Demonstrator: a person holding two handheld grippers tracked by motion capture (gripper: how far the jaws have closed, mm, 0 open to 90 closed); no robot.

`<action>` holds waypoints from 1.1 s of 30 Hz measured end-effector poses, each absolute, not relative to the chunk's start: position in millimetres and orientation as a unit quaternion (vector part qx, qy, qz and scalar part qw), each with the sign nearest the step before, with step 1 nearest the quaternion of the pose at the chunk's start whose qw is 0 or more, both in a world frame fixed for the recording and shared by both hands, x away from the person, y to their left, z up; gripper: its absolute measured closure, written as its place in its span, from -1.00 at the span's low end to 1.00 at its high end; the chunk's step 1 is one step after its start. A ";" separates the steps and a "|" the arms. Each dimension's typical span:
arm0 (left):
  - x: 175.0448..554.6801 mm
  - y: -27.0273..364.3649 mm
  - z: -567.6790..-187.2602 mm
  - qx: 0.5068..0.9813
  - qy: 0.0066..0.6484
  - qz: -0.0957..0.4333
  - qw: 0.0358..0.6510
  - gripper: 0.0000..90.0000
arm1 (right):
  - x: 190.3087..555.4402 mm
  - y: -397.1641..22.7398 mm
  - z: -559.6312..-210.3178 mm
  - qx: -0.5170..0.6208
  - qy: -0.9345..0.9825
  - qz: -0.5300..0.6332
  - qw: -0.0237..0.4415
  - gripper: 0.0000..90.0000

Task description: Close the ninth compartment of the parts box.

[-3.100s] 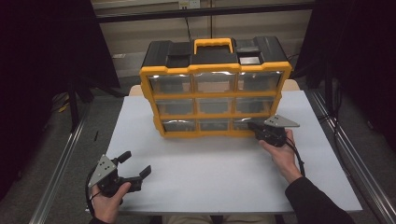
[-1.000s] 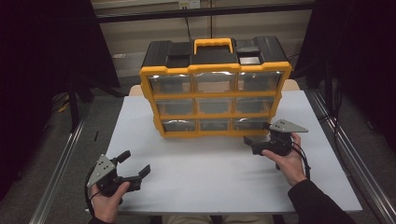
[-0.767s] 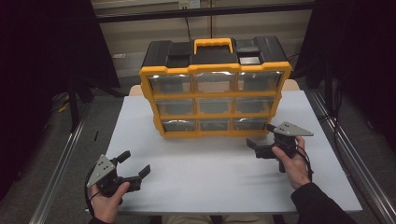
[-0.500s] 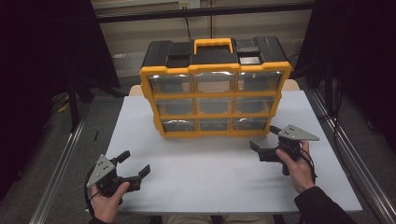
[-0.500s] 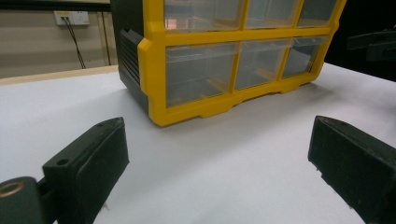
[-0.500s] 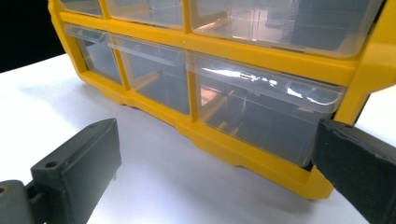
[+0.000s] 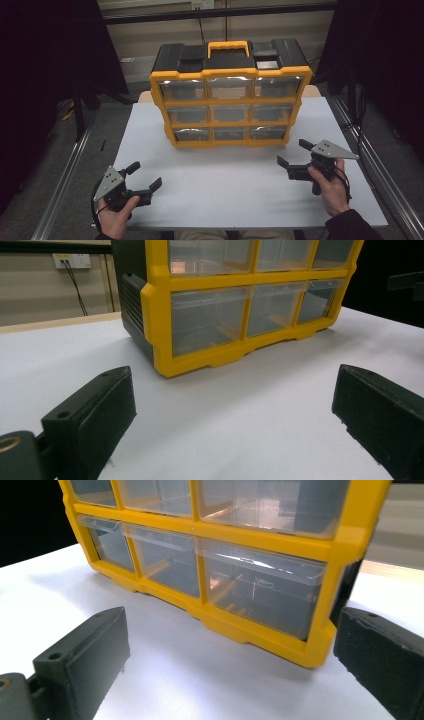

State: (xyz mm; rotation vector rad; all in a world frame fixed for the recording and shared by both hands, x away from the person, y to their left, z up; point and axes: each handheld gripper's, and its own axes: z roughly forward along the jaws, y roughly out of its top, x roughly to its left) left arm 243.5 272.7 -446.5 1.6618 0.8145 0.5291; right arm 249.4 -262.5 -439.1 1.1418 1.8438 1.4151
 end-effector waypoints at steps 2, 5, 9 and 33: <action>243.1 273.4 -446.6 0.708 0.348 0.225 0.572 -0.92 | 245.4 -265.7 -438.7 0.426 0.683 0.526 0.276 -0.97; 242.7 274.2 -446.9 0.706 0.351 0.226 0.572 -0.92 | 239.6 -270.7 -437.9 0.432 0.678 0.525 0.281 -0.97; 242.0 274.8 -446.6 0.706 0.351 0.225 0.572 -0.92 | 232.5 -278.0 -437.9 0.437 0.674 0.523 0.286 -0.97; 237.3 279.8 -446.6 0.703 0.355 0.232 0.571 -0.92 | 200.7 -303.9 -439.8 0.451 0.662 0.511 0.313 -0.97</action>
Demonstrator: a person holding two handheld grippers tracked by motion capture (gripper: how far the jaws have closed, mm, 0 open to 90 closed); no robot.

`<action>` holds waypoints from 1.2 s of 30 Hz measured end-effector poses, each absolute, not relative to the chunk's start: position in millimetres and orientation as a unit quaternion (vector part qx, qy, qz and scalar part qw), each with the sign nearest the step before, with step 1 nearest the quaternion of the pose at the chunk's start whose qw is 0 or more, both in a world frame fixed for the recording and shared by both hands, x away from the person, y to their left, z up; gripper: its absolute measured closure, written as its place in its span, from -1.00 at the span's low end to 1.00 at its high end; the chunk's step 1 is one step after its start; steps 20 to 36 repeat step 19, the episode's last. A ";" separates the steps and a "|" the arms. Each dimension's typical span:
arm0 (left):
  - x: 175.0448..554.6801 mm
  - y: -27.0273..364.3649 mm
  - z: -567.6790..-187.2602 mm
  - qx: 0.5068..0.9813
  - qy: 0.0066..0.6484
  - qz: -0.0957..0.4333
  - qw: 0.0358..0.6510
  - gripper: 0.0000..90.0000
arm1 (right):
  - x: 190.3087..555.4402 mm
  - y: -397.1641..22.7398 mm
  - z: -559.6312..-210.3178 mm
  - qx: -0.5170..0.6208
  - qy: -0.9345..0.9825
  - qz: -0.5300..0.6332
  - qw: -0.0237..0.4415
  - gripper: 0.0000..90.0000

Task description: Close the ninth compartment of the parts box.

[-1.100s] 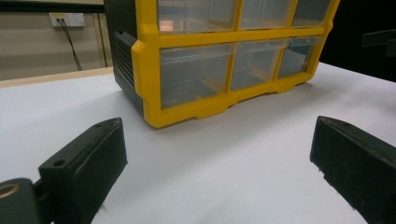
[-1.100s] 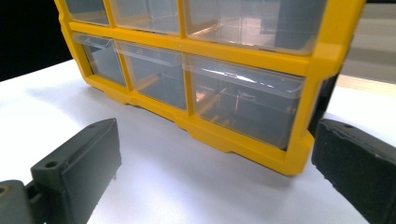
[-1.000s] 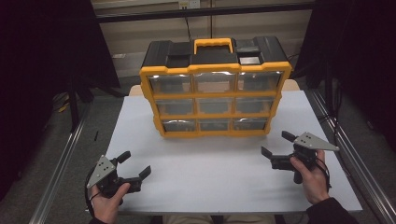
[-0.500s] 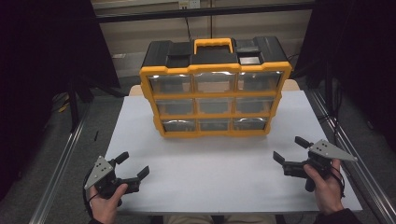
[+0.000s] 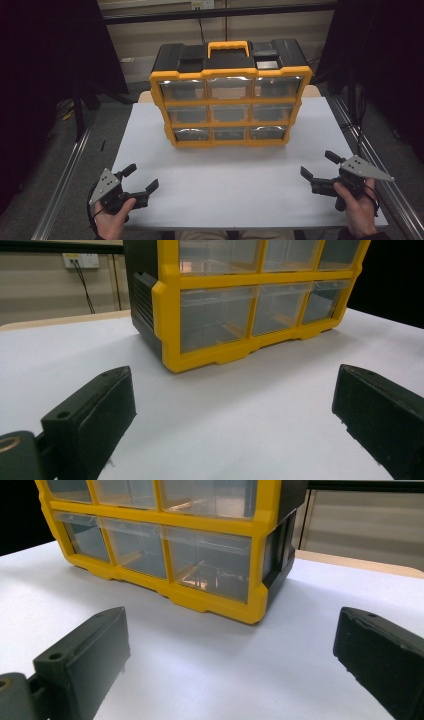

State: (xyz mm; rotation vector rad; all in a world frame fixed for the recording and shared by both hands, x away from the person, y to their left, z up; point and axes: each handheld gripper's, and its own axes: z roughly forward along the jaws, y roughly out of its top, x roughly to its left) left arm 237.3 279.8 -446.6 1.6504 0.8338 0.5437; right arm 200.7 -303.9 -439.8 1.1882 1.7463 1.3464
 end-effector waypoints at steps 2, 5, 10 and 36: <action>236.9 280.5 -446.3 0.705 0.354 0.233 0.569 -0.92 | 199.3 -305.3 -440.0 0.451 0.662 0.509 0.315 -0.97; 236.1 280.4 -446.4 0.702 0.357 0.230 0.572 -0.92 | 196.6 -306.8 -440.2 0.449 0.662 0.510 0.316 -0.97; 234.4 281.0 -446.2 0.700 0.358 0.230 0.573 -0.92 | 191.5 -311.0 -440.9 0.439 0.665 0.512 0.320 -0.97; 233.4 282.6 -445.6 0.701 0.357 0.233 0.572 -0.92 | 186.7 -316.3 -442.3 0.453 0.657 0.514 0.315 -0.97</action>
